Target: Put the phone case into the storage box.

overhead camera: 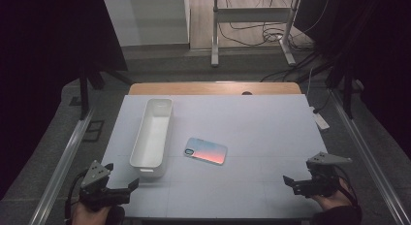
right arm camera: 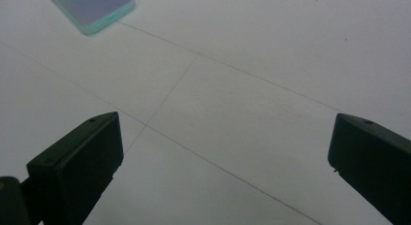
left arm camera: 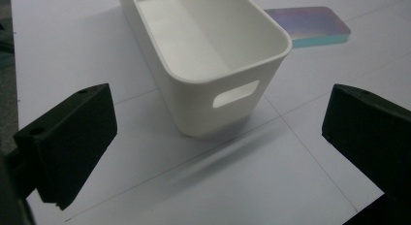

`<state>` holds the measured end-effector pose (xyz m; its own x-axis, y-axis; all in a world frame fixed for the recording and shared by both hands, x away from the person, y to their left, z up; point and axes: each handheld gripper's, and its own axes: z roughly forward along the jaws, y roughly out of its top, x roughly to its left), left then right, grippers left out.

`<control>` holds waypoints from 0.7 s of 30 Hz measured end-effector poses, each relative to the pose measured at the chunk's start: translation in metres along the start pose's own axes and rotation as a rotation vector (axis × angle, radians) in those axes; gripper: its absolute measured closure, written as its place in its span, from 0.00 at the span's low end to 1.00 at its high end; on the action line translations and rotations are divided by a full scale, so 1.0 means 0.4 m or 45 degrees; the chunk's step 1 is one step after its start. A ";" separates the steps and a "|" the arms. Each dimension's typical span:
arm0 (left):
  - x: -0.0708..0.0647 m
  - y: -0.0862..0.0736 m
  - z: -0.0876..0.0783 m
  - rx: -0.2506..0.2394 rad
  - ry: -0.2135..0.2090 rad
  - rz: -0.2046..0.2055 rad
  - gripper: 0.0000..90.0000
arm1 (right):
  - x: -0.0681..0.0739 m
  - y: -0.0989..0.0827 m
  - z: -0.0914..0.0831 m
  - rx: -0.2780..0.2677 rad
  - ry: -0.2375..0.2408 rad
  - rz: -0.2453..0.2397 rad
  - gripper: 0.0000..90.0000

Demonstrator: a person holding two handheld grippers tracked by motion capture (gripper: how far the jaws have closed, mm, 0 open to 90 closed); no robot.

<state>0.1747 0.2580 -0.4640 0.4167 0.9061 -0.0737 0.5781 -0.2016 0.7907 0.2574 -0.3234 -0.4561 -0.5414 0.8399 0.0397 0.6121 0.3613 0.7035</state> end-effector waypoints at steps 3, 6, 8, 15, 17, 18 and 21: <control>0.000 0.000 0.000 -0.002 -0.003 0.000 0.00 | 0.000 0.001 0.001 0.009 0.001 -0.003 0.00; 0.000 0.000 0.000 0.001 -0.008 0.000 0.00 | 0.001 0.001 0.001 0.011 -0.001 -0.007 0.00; -0.001 0.000 0.000 0.001 -0.009 0.002 0.00 | 0.001 0.001 0.002 0.012 0.002 -0.011 0.00; 0.004 -0.003 -0.003 -0.014 -0.014 -0.019 0.01 | 0.000 0.002 0.005 0.020 0.008 -0.011 0.00; 0.004 -0.005 -0.005 -0.019 -0.018 -0.017 0.01 | 0.000 0.003 0.006 0.024 0.009 -0.009 0.00; 0.003 -0.004 -0.005 -0.017 -0.016 -0.009 0.02 | 0.001 0.003 0.006 0.026 0.010 -0.010 0.00; 0.000 -0.004 -0.003 -0.009 -0.015 0.002 0.02 | 0.001 0.004 0.008 0.033 0.012 -0.013 0.00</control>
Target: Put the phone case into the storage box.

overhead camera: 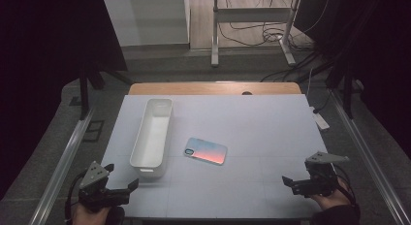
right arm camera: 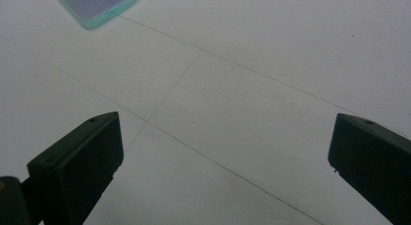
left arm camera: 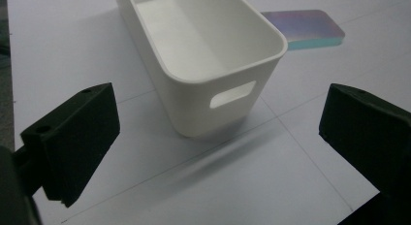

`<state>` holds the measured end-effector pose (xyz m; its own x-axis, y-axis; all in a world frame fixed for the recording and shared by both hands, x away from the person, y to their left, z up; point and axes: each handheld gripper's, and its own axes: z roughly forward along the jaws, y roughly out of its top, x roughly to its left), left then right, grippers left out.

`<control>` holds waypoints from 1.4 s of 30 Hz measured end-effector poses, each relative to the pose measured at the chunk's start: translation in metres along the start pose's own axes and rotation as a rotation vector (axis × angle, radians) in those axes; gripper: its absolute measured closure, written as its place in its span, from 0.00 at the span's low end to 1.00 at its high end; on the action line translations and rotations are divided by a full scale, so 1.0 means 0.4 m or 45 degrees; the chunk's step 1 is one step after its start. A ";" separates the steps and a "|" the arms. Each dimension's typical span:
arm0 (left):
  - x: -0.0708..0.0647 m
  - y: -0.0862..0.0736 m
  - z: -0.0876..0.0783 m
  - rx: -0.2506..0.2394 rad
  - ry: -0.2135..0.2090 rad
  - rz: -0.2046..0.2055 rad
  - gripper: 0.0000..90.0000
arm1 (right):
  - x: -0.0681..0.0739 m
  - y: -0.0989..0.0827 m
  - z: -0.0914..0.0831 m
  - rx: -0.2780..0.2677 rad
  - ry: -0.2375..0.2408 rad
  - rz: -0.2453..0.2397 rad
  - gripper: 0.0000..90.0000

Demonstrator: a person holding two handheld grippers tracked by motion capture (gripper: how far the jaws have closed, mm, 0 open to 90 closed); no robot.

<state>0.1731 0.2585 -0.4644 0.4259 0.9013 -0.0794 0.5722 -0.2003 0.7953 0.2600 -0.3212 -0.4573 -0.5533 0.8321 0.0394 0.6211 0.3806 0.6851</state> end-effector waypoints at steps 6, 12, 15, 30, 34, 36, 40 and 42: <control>-0.006 0.004 0.005 0.026 -0.007 0.039 0.01 | 0.001 0.000 0.002 0.012 0.002 -0.006 0.00; -0.003 0.002 0.002 0.015 -0.013 0.030 0.01 | 0.000 0.003 0.005 0.018 0.016 -0.009 0.00; 0.000 0.001 0.001 0.008 -0.021 0.013 0.01 | 0.002 0.005 0.005 0.021 0.024 -0.014 0.00; -0.002 0.001 0.001 0.010 -0.019 0.026 0.01 | 0.002 0.026 0.015 0.020 0.062 -0.041 0.00; -0.005 0.002 0.002 0.017 -0.016 0.038 0.01 | 0.003 0.035 0.024 0.017 0.070 -0.059 0.00; -0.005 0.002 0.002 0.019 -0.016 0.040 0.01 | 0.006 0.041 0.030 0.023 0.079 -0.078 0.00; -0.005 0.003 0.003 0.021 -0.016 0.040 0.01 | 0.010 0.050 0.041 0.035 0.096 -0.103 0.00; -0.005 0.003 0.003 0.021 -0.016 0.039 0.01 | 0.013 0.056 0.049 0.045 0.106 -0.121 0.00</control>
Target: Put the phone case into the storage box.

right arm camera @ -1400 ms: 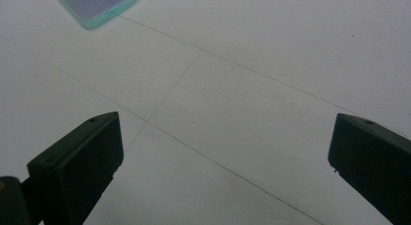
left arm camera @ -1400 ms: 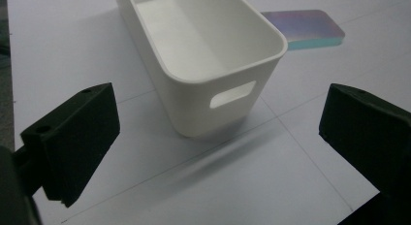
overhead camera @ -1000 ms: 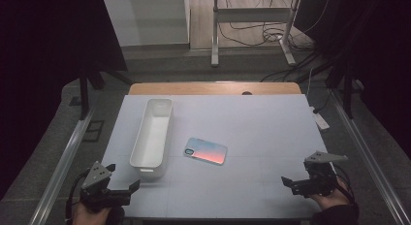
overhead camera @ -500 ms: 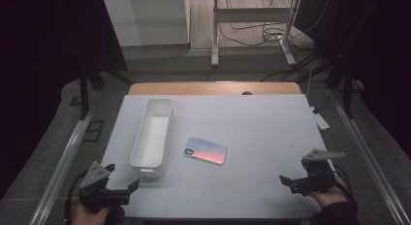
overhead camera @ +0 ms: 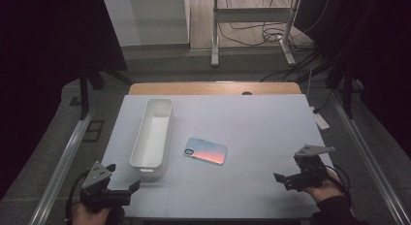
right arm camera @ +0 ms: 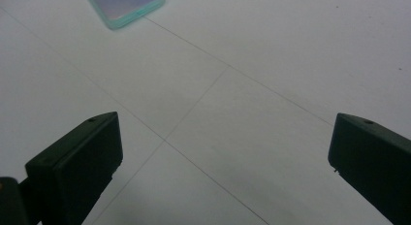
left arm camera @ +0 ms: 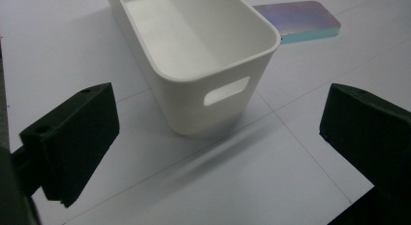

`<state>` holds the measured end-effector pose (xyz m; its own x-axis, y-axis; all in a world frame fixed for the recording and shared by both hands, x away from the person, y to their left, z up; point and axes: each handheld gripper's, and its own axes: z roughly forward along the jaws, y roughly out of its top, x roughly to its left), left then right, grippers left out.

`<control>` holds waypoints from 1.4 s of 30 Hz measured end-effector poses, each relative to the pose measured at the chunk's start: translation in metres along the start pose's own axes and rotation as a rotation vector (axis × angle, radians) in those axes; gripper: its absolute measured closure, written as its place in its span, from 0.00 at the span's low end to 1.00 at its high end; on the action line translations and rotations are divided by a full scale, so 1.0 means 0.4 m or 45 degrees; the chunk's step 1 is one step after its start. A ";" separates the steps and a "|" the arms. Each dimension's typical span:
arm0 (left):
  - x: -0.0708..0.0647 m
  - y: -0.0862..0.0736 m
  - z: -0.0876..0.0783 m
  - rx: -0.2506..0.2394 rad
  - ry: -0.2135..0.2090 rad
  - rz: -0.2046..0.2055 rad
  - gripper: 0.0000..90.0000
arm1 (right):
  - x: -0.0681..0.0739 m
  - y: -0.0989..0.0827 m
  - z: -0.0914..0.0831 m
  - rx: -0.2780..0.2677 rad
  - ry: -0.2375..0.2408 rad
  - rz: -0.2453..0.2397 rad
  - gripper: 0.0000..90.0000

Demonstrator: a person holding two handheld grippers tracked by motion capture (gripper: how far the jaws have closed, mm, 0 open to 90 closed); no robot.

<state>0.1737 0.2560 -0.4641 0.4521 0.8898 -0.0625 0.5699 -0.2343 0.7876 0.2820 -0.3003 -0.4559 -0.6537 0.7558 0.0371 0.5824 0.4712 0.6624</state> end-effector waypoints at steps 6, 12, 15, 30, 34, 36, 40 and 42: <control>0.000 0.000 0.000 0.001 0.000 0.002 0.01 | 0.003 0.015 0.019 0.032 0.024 -0.009 0.00; 0.000 0.000 0.000 0.002 0.000 0.002 0.01 | 0.006 0.027 0.031 0.033 0.042 -0.017 0.00; 0.000 0.000 0.000 0.002 0.000 0.000 0.01 | 0.013 0.038 0.042 0.034 0.060 -0.039 0.00; 0.002 -0.001 0.000 -0.002 -0.004 -0.007 0.01 | 0.028 0.086 0.081 0.063 0.087 -0.043 0.00; 0.002 -0.001 0.000 -0.002 -0.005 -0.008 0.01 | 0.034 0.096 0.091 0.073 0.093 -0.061 0.00; 0.002 -0.001 0.000 -0.003 -0.005 -0.008 0.01 | 0.035 0.099 0.094 0.074 0.097 -0.067 0.00; 0.003 -0.001 0.000 -0.002 -0.008 -0.010 0.01 | 0.041 0.113 0.104 0.076 0.099 -0.083 0.00; 0.003 -0.001 0.000 -0.002 -0.008 -0.010 0.01 | 0.041 0.116 0.105 0.079 0.098 -0.089 0.00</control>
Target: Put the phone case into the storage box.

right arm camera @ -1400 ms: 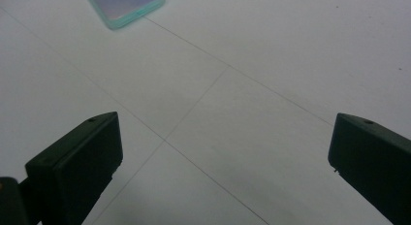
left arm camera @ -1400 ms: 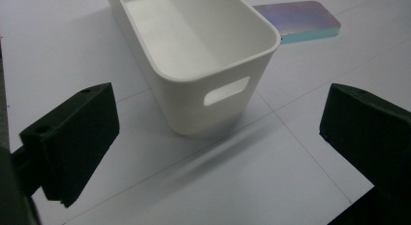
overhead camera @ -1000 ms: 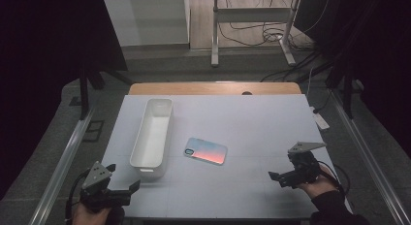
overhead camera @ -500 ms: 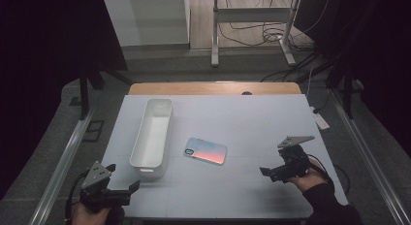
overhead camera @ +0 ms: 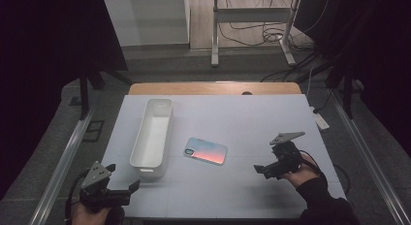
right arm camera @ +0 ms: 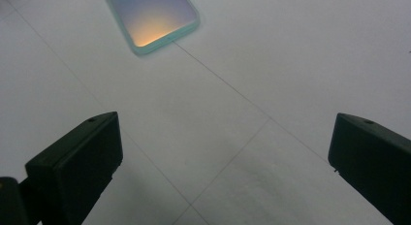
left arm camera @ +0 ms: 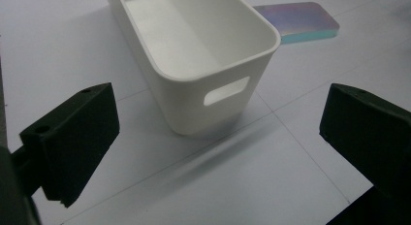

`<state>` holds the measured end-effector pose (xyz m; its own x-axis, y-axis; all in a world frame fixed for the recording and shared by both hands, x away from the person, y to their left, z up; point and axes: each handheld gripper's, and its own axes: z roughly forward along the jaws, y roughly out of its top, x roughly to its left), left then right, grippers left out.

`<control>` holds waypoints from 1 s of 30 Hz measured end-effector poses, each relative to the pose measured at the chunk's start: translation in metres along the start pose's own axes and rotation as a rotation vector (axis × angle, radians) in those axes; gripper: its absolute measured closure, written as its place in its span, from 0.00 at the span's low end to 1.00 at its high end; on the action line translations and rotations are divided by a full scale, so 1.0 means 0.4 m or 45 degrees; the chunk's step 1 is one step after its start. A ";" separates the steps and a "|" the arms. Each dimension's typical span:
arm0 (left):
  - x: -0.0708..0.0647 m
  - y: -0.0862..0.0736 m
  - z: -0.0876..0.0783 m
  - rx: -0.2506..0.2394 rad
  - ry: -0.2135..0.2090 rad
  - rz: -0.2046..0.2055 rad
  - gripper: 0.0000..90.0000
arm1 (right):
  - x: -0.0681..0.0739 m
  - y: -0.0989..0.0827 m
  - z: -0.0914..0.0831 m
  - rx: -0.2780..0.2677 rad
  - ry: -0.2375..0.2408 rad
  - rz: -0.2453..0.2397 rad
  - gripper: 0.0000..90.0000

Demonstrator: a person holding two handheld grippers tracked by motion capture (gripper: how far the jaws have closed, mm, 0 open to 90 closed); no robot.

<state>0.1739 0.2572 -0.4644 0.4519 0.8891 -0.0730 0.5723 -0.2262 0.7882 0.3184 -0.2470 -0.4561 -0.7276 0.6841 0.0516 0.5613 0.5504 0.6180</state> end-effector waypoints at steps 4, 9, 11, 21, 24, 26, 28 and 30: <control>0.000 0.000 0.000 -0.002 0.001 0.001 0.01 | 0.004 0.013 0.007 0.003 0.001 -0.009 0.00; 0.000 0.000 0.000 -0.003 0.000 0.000 0.01 | 0.008 0.026 0.017 0.011 0.012 -0.029 0.00; 0.000 0.000 0.000 -0.003 0.000 0.000 0.01 | 0.009 0.032 0.022 0.012 0.011 -0.038 0.00; 0.000 0.000 0.000 -0.002 0.001 0.000 0.01 | 0.019 0.066 0.041 0.026 0.032 -0.069 0.00; 0.000 0.000 0.000 -0.002 0.000 0.000 0.01 | 0.021 0.075 0.049 0.034 0.037 -0.083 0.00; 0.000 0.000 0.000 -0.002 -0.002 0.000 0.01 | 0.022 0.081 0.055 0.039 0.044 -0.088 0.00; 0.001 0.000 0.000 -0.003 -0.002 -0.001 0.01 | 0.024 0.086 0.061 0.045 0.046 -0.093 0.00; 0.001 0.000 -0.001 -0.002 -0.003 -0.002 0.01 | 0.026 0.091 0.066 0.050 0.050 -0.099 0.00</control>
<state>0.1738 0.2576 -0.4643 0.4525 0.8886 -0.0753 0.5717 -0.2243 0.7892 0.3420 -0.2073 -0.4537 -0.7840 0.6197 0.0355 0.5169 0.6202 0.5901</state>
